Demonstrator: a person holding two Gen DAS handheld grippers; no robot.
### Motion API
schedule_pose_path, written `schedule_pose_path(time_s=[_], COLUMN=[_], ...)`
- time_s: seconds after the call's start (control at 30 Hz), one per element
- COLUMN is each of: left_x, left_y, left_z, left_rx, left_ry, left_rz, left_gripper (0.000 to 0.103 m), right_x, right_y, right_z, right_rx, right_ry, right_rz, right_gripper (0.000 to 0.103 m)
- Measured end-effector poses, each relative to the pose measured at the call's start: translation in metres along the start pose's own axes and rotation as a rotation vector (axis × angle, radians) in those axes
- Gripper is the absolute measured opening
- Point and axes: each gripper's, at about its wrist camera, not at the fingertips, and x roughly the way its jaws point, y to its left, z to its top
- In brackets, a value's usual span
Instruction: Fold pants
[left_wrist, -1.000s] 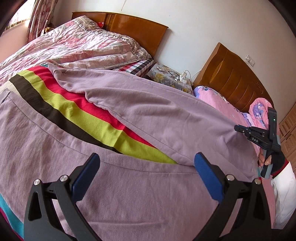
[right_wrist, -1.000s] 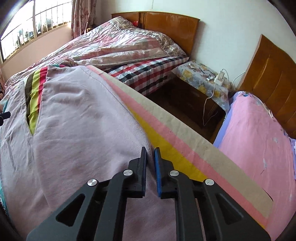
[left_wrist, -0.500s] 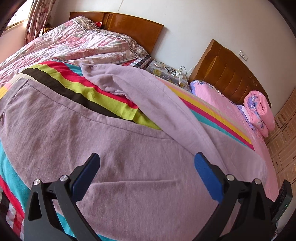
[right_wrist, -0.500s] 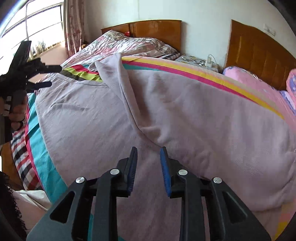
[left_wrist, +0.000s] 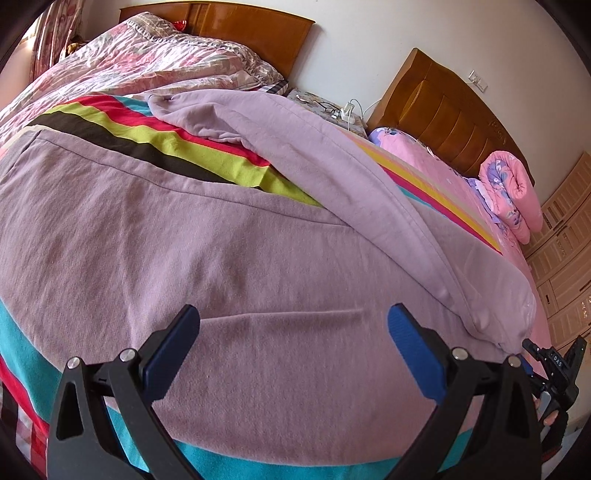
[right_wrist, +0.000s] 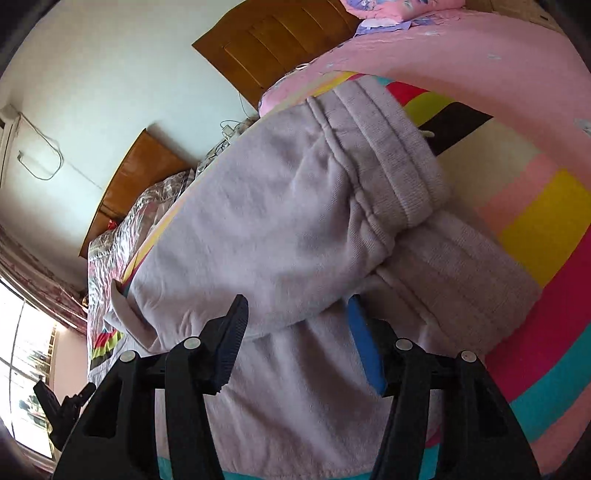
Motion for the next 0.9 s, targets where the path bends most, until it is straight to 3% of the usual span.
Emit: schedule_pose_path(time_s=[0.17, 0.23, 0.27, 0.43, 0.5, 0.57, 0.6, 0.63, 0.7, 0.77, 0.87, 0.9], left_x=[0.002, 0.009, 0.014, 0.045, 0.064, 0.091, 0.108, 0.123, 0.152, 0.171, 0.188, 0.19], left_y=[-0.002, -0.01, -0.015, -0.058, -0.081, -0.109, -0.119, -0.124, -0.127, -0.123, -0.107, -0.1], left_z=[0.011, 0.024, 0.032, 0.099, 0.131, 0.161, 0.173, 0.184, 0.2, 0.209, 0.215, 0.215], left_rx=[0.022, 0.017, 0.012, -0.019, -0.017, 0.047, 0.062, 0.055, 0.035, 0.014, -0.031, -0.054], left_ry=[0.002, 0.025, 0.041, 0.088, 0.121, 0.198, 0.249, 0.304, 0.406, 0.446, 0.466, 0.465], left_rz=[0.007, -0.038, -0.055, -0.141, -0.088, 0.025, 0.092, 0.13, 0.185, 0.236, 0.265, 0.257], left_gripper=[0.102, 0.102, 0.102, 0.102, 0.102, 0.102, 0.097, 0.084, 0.074, 0.071, 0.054, 0.043], right_x=[0.01, 0.011, 0.008, 0.004, 0.004, 0.004, 0.003, 0.001, 0.0, 0.003, 0.007, 0.008], right_y=[0.001, -0.003, -0.01, -0.003, -0.001, -0.002, -0.005, -0.009, -0.015, -0.021, -0.031, -0.032], right_z=[0.007, 0.008, 0.003, 0.0, 0.001, 0.002, 0.003, 0.002, 0.003, 0.004, 0.005, 0.006], right_rx=[0.03, 0.037, 0.049, -0.014, -0.028, -0.035, -0.032, -0.027, -0.021, -0.008, 0.007, 0.013], right_ry=[0.014, -0.002, -0.02, -0.04, -0.044, -0.037, -0.035, -0.031, -0.019, -0.008, 0.008, 0.011], right_rz=[0.01, 0.024, 0.045, 0.049, 0.053, 0.061, 0.069, 0.08, 0.097, 0.114, 0.131, 0.138], right_gripper=[0.05, 0.02, 0.015, 0.012, 0.012, 0.012, 0.012, 0.012, 0.012, 0.012, 0.013, 0.013])
